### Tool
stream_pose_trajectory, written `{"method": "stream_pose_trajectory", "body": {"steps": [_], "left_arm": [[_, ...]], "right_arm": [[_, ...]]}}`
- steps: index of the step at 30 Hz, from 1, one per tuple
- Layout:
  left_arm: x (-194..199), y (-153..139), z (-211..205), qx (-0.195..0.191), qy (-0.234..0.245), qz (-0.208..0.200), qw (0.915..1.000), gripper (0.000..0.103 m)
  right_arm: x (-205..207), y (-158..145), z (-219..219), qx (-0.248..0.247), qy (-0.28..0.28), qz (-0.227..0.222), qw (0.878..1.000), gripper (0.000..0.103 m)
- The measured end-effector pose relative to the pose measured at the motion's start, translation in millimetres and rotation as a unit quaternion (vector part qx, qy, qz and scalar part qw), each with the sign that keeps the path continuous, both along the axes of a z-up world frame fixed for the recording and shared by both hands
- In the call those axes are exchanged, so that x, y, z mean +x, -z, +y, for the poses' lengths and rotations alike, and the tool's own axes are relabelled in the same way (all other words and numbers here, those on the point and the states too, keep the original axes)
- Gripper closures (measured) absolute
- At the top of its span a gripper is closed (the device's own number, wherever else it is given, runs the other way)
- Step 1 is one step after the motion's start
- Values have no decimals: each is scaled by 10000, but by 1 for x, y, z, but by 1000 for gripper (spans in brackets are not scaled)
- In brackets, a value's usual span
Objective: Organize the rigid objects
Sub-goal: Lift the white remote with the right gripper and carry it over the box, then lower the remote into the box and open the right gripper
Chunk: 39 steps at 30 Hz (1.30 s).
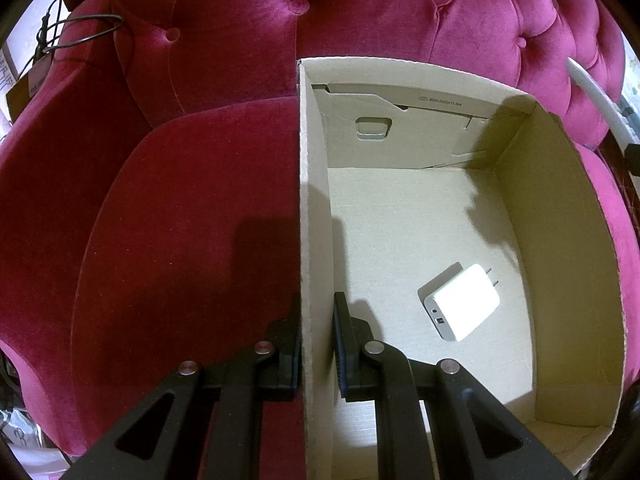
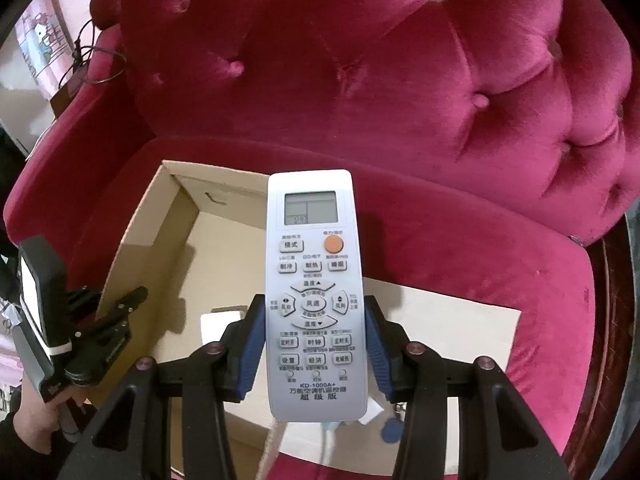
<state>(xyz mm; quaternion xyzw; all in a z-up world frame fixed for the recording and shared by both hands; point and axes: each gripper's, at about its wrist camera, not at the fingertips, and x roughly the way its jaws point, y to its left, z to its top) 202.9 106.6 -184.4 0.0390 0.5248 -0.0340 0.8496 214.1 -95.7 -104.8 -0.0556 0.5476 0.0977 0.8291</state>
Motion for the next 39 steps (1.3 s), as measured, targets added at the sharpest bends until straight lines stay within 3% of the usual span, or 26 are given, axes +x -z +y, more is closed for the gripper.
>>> {"method": "stream_pose_trajectory", "body": {"steps": [19,39], "left_arm": [[1,0,1,-20,-3,5,10000,89],[1,0,1,-36,-5,9,10000,89]], "right_arm": [[7,47,74,113,-464,355,9982,53],[21,108,97,81,-423,845,9955,53]]}}
